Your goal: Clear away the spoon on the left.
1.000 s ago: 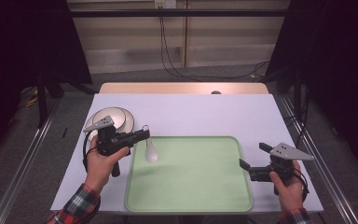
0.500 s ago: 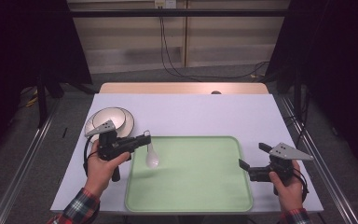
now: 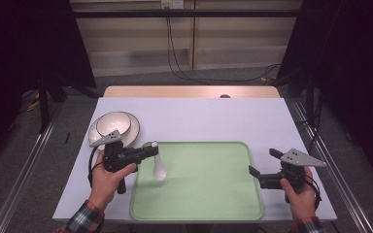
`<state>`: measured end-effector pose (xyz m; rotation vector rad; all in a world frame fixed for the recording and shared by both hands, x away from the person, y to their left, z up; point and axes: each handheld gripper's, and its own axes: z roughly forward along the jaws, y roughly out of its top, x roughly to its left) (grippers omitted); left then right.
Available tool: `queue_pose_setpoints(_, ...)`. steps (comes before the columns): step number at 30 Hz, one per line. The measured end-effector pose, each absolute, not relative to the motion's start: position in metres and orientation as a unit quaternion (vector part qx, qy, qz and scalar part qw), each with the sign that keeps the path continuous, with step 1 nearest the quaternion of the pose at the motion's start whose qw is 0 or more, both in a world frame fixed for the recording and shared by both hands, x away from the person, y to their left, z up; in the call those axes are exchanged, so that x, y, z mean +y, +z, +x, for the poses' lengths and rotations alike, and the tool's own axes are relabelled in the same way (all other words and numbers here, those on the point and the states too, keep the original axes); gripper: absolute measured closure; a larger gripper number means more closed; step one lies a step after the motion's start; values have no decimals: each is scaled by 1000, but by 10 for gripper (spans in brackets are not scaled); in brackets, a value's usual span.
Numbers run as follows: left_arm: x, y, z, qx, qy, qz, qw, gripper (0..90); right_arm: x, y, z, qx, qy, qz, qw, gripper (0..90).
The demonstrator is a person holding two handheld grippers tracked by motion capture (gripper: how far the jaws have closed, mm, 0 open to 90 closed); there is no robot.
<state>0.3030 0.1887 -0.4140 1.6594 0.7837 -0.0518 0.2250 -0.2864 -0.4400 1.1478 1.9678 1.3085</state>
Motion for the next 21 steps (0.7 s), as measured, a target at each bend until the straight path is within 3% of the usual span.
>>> queue_pose_setpoints(21,182,-424,294,329,-42,730,598,858,-285,-441,225,727,479,422,252,9)
